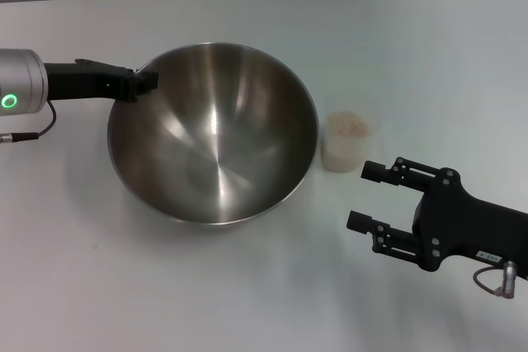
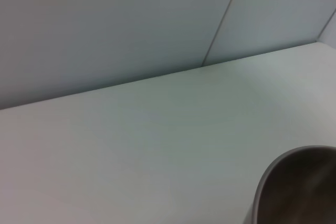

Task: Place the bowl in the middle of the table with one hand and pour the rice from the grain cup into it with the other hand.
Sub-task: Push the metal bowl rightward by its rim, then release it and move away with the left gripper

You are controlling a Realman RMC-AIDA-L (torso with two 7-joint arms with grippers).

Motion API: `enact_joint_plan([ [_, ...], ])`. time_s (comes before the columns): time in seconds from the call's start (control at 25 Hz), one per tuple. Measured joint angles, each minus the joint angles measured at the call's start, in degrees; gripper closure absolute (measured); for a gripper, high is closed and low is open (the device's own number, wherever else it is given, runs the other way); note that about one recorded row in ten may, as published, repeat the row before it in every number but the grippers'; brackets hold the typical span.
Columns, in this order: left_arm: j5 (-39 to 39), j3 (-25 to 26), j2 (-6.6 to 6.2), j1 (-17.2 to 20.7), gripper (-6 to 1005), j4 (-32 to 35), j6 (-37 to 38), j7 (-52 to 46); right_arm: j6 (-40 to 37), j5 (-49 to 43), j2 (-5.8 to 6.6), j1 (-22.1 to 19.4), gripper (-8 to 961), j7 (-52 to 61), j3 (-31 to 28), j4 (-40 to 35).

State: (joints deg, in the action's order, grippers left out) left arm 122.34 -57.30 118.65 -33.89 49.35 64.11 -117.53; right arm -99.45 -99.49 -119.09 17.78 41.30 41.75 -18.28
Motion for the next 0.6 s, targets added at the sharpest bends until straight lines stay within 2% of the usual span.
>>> enact_joint_plan([
  [0.52, -0.92, -0.60, 0.14, -0.04, 959, -0.46, -0.69, 1.56, 0.48, -0.01, 0.00, 0.07, 287, 0.00, -0.04, -0.16],
  [0.6, -3.35, -0.66, 0.16, 0.35, 947, -0.82, -1.35, 2.92, 0.49, -0.01, 0.00, 0.07, 288, 0.00, -0.07, -0.26],
])
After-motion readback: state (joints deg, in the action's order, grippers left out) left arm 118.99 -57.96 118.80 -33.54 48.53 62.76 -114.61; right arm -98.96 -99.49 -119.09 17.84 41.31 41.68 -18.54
